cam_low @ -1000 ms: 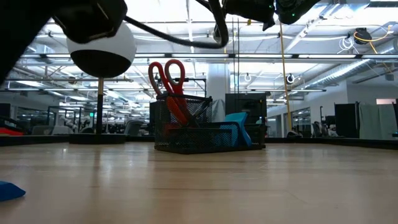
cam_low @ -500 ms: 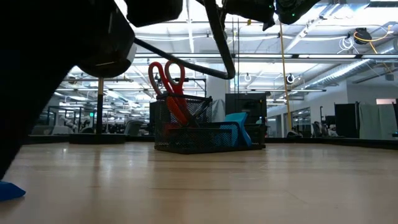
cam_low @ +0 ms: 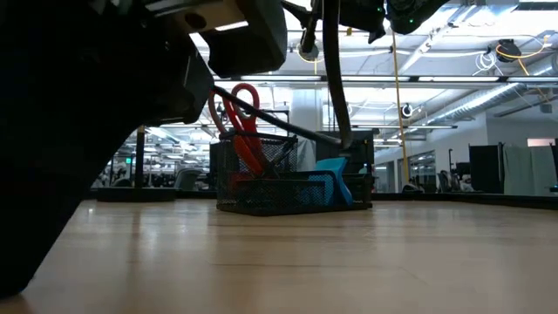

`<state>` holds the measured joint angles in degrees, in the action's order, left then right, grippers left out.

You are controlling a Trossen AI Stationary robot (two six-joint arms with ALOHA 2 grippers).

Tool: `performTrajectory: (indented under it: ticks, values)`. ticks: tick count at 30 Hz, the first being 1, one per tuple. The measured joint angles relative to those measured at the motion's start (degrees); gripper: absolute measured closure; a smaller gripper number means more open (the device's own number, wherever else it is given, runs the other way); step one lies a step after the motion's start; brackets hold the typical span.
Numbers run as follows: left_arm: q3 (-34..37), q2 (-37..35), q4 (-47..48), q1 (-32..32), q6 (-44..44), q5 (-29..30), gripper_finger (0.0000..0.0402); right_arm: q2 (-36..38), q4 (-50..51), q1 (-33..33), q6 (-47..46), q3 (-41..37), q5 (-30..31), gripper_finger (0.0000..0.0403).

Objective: Pick and place office supplies into organizer
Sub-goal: Put the blue eraser into the desk organizer

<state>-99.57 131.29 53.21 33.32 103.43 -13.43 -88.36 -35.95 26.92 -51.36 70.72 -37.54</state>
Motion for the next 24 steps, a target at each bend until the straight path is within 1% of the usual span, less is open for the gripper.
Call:
performTrajectory:
  ticks: [15,18,24]
  values:
    - [0.1,0.3,0.4,-0.3,-1.0,-0.5,0.0207,0.0,0.3,0.0,0.0,0.0,0.0,0.0286]
    - [0.2,0.3,0.5,-0.2,-1.3,-0.5,0.0226,0.0,0.3,0.0,0.0,0.0,0.0,0.0286]
    - [0.3,0.3,0.7,-0.2,-1.3,-0.9,0.0289,0.0,0.3,0.0,0.0,0.0,0.0,0.0286]
